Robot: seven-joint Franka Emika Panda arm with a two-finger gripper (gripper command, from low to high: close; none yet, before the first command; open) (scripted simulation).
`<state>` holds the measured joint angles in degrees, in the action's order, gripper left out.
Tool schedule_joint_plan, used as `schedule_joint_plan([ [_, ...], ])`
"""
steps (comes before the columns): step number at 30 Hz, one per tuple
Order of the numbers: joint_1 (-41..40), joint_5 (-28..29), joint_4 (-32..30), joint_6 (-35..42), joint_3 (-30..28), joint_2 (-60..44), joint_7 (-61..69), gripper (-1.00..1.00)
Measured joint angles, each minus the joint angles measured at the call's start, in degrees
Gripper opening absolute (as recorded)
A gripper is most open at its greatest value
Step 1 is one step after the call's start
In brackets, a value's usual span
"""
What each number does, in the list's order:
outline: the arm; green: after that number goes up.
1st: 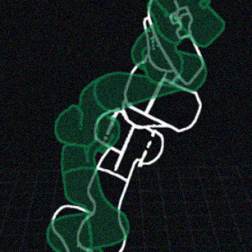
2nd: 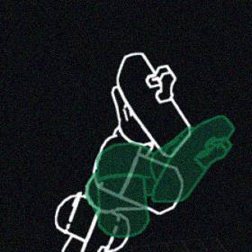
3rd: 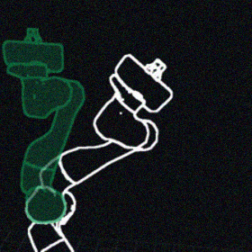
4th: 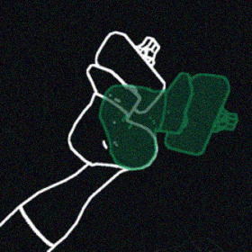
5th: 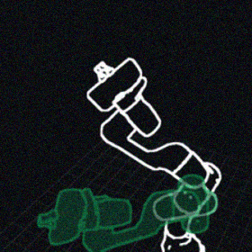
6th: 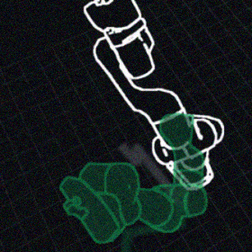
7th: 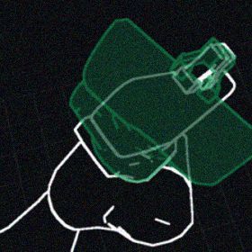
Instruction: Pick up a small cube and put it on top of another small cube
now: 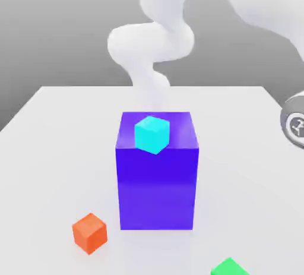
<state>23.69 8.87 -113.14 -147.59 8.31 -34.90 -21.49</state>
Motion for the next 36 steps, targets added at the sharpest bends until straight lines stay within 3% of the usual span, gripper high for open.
schedule_joint_plan([
  [1, 0.3, 0.4, 0.5, -1.5, -0.4, -2.1, -0.2, 0.0],
  [2, 0.5, 0.6, 0.8, -2.4, -0.6, -3.3, -0.4, -1.0],
  [8, 0.7, 0.6, 1.0, -2.8, -0.7, -3.9, -0.3, -1.0],
  [13, -0.4, -1.2, -1.1, 2.7, 0.4, 3.6, 0.5, -1.0],
  [26, -7.2, -9.4, -14.3, 3.3, -8.4, 18.0, -16.2, -1.0],
  [30, -7.5, -9.8, -15.1, -2.4, -9.3, 13.1, -17.9, -1.0],
  [31, -7.5, -9.9, -15.0, -3.8, -9.3, 11.6, -17.9, 1.0],
  [36, -7.5, -9.9, -15.0, -3.8, -9.3, 11.6, -17.9, 1.0],
])
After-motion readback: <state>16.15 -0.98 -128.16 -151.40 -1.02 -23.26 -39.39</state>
